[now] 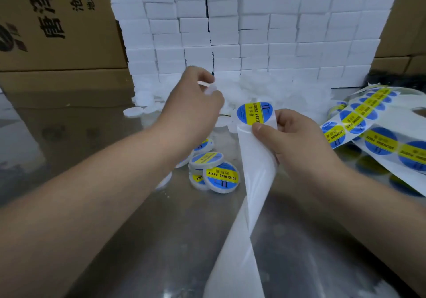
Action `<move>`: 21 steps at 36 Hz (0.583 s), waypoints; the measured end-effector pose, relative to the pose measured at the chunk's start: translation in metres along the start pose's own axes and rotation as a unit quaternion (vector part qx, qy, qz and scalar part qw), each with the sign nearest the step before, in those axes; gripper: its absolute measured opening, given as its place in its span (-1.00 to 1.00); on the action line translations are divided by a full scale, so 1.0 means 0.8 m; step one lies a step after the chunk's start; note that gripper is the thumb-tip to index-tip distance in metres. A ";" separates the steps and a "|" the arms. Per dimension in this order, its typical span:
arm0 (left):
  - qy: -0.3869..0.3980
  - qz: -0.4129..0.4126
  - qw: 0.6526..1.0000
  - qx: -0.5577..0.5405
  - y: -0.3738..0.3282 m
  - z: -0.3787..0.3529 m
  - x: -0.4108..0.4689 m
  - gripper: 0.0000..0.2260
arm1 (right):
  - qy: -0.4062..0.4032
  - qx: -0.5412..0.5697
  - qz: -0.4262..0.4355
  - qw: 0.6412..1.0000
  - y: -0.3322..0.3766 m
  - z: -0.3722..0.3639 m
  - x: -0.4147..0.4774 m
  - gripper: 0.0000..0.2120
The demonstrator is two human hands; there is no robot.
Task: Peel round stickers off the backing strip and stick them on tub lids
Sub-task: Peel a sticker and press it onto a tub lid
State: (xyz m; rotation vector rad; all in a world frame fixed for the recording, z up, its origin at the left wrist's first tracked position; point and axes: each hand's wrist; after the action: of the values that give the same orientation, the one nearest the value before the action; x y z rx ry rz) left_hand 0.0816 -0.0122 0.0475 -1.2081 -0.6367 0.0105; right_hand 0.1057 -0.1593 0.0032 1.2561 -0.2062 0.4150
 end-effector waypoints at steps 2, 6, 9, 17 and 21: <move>0.022 -0.060 0.994 0.094 0.002 -0.002 -0.024 -0.86 | 0.009 0.006 0.004 1.000 0.003 -0.001 -0.002 -0.99; 0.043 -0.108 0.975 0.191 0.015 -0.008 -0.050 -0.84 | 0.053 0.039 0.025 0.998 0.008 -0.002 -0.008 -0.93; 0.045 -0.127 0.969 0.205 0.018 -0.008 -0.053 -0.77 | 0.096 0.093 0.048 0.990 0.012 -0.001 -0.011 -0.88; 0.036 -0.161 0.966 0.198 0.023 0.005 -0.060 -0.72 | 0.153 0.117 0.059 0.980 0.011 0.002 -0.013 -0.73; 0.044 -0.165 0.968 0.185 0.028 0.006 -0.062 -0.78 | 0.162 0.098 0.064 0.980 0.011 0.000 -0.013 -0.67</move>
State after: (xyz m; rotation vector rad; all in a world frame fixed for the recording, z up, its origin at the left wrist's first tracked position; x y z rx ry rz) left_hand 0.0454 -0.0161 0.0071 -0.7285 -0.7162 -0.1952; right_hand 0.0925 -0.1589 0.0074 1.3519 0.0332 0.7579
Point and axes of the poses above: each hand's wrist, its own x-axis towards the middle knuckle, its own z-axis out of the back of the hand, y = z × x, and after that the axes turned 8 degrees about -x, right-handed
